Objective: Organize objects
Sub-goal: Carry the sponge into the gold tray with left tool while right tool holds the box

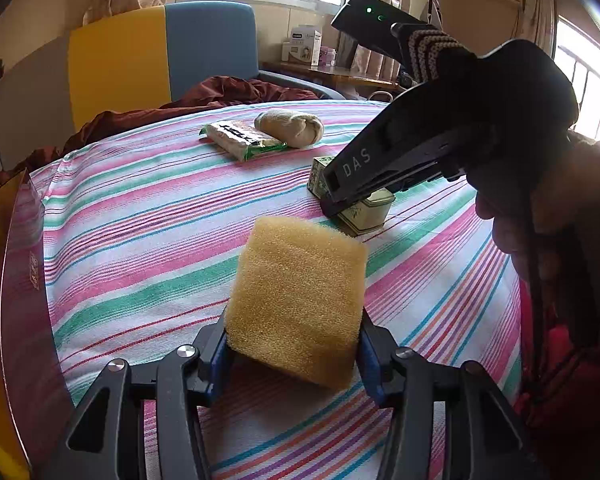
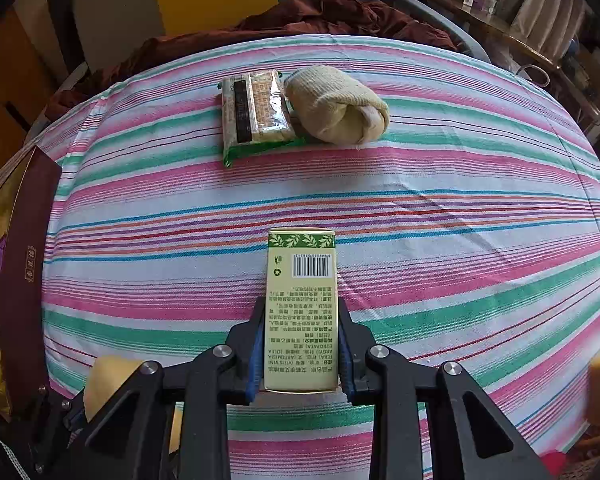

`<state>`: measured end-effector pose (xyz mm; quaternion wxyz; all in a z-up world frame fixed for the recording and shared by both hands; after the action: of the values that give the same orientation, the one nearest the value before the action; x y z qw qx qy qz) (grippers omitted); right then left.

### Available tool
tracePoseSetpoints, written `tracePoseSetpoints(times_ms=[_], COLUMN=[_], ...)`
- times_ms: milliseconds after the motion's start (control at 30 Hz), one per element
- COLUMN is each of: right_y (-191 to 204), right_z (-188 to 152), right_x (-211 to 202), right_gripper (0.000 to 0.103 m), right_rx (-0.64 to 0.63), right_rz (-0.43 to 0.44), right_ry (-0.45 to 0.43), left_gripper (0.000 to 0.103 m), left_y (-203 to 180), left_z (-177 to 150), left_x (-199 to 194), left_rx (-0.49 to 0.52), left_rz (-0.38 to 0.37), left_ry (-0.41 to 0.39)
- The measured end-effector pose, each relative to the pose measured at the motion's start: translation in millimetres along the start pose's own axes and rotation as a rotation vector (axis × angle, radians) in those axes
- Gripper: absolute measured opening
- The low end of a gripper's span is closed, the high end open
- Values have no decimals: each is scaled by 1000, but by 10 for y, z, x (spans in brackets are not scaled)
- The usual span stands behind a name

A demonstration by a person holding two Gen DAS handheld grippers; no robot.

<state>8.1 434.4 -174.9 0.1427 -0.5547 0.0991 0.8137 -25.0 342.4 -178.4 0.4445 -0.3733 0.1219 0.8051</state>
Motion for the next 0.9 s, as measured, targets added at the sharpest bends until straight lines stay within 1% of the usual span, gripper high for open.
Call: tracePoseSetpoints(times_ms=[67, 167, 200, 267, 333, 367, 467, 533, 567, 633, 700, 767, 900], right_y=[-33, 29, 31, 43, 44, 7, 8, 12, 66, 81, 92, 94, 149], right_z=[-11, 77, 116, 143, 144, 115, 107, 85, 106, 114, 102, 93, 91], right_x=[-1, 39, 26, 39, 26, -9, -38, -65, -38, -30, -17, -33, -21], right_gripper=[30, 30, 30, 30, 30, 30, 30, 30, 30, 30, 30, 30, 30], right_rx=[-4, -4, -5, -9, -13, -17, -26, -32, -32, -36, -39, -43, -53], right_rz=[-2, -4, -4, -6, -8, -10, -18, -24, -25, -27, -30, -33, -43], right_ry=[-1, -4, -5, -7, -9, -10, -12, -14, -14, -14, -14, -15, -17], left_gripper=[52, 51, 51, 51, 51, 51, 51, 51, 51, 51, 51, 51, 51], left_y=[0, -15, -35, -43, -13, 37, 371, 723, 942, 1338, 1658, 1863, 2006], left_z=[1, 8, 24, 76, 190, 247, 403, 436, 414, 321, 147, -30, -259], left_x=[-3, -76, -145, -315, -555, -697, -1117, -1355, -1455, -1541, -1653, -1733, -1754], left_rx=[-7, -15, -24, -27, -52, -65, -135, -200, -250, -352, -434, -486, -541], left_rz=[-5, -5, -27, -41, -65, -63, -22, 40, 73, 108, 160, 198, 239], left_ry=[3, 32, 23, -6, -50, -78, -152, -187, -189, -180, -171, -165, -130])
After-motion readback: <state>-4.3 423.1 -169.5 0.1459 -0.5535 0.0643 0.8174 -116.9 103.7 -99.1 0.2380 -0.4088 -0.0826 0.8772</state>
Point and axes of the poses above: each gripper's, at about its wrist camera, not at the fingertips, and x roughly the way its jaws point, y to its left, z to its top, the point moved 8 cm from there along x, roughly the way its jaws point, and after that the axes turned 3 degrees about -z, right-handed, at the moved point
